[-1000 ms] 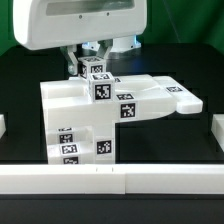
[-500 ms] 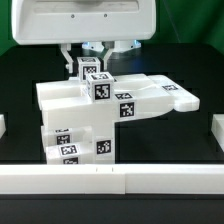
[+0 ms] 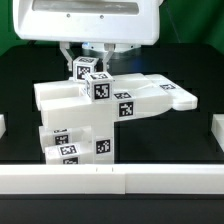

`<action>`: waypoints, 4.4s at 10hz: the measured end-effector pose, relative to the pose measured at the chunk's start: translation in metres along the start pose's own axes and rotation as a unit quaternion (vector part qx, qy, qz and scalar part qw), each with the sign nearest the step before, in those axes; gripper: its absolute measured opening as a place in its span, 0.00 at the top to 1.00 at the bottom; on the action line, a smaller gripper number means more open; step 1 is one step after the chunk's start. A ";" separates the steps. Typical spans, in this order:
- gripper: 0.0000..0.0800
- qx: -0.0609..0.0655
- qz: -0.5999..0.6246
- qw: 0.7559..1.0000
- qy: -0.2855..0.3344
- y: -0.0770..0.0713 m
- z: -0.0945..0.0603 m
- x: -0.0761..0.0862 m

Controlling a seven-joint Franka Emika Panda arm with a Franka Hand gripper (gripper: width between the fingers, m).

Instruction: Assemble chair

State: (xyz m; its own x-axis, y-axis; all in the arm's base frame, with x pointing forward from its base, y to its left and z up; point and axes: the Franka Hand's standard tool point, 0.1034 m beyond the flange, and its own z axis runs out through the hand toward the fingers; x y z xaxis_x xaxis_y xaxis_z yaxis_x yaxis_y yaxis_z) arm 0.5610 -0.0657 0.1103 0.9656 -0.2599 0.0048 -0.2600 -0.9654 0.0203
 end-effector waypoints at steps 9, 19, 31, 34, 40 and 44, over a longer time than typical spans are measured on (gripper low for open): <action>0.39 0.009 0.199 0.980 -0.001 -0.004 0.000 0.000; 0.19 -0.012 -0.178 0.984 0.014 0.001 -0.001 0.006; 0.64 -0.023 -0.407 0.913 0.009 0.009 -0.002 0.008; 0.64 -0.022 -0.334 0.942 0.010 0.009 -0.001 0.007; 0.64 -0.014 -0.122 0.992 0.015 0.007 -0.001 0.007; 0.64 -0.003 0.021 1.000 0.016 0.006 0.000 0.007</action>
Offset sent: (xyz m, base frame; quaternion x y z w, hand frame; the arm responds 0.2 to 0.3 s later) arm -0.0018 0.0015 -0.0023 0.0156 -0.0093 0.2246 0.9743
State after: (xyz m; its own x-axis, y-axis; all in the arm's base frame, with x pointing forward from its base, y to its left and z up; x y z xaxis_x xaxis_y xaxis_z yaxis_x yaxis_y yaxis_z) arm 0.5660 -0.0737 0.1108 0.9536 -0.2986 0.0383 -0.2996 -0.9537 0.0250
